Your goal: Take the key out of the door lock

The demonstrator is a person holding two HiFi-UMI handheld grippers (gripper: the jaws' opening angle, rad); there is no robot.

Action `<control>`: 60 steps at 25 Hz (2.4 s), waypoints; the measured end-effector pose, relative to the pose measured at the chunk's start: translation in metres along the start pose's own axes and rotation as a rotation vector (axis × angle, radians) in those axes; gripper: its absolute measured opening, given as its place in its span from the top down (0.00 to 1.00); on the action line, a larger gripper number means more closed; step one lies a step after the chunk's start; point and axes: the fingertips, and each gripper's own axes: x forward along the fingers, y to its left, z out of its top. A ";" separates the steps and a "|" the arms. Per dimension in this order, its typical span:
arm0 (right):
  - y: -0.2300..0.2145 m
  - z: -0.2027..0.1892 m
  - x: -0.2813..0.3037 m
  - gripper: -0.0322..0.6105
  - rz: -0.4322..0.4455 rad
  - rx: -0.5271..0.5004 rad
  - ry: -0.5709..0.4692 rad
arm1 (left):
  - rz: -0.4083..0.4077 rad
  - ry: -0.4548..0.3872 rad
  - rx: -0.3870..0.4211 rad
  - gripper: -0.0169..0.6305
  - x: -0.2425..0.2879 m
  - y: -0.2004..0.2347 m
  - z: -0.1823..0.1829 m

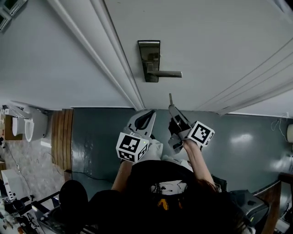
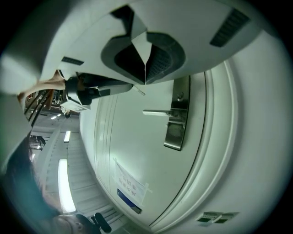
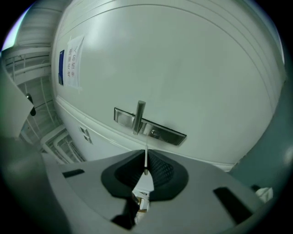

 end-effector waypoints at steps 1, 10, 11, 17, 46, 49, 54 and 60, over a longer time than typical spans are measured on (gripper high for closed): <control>0.002 -0.001 -0.007 0.92 0.005 -0.009 0.000 | 0.004 0.004 0.004 0.96 -0.003 -0.005 -0.002; 0.023 -0.018 -0.072 0.92 0.060 -0.019 -0.004 | 0.016 -0.008 0.054 0.96 -0.036 -0.066 0.000; 0.025 -0.019 -0.078 0.92 0.064 -0.021 -0.007 | 0.017 -0.010 0.058 0.96 -0.039 -0.072 0.000; 0.028 -0.023 -0.108 0.92 0.076 -0.035 -0.015 | 0.020 -0.017 0.070 0.96 -0.054 -0.098 -0.007; 0.061 -0.092 -0.197 0.92 0.156 -0.089 0.032 | 0.041 -0.041 0.099 0.96 -0.132 -0.179 -0.033; 0.061 -0.092 -0.196 0.92 0.157 -0.089 0.037 | 0.046 -0.037 0.097 0.96 -0.131 -0.178 -0.034; 0.061 -0.092 -0.197 0.92 0.164 -0.092 0.035 | 0.038 -0.032 0.104 0.96 -0.130 -0.181 -0.037; 0.065 -0.091 -0.197 0.92 0.176 -0.099 0.036 | 0.041 -0.035 0.106 0.96 -0.131 -0.182 -0.035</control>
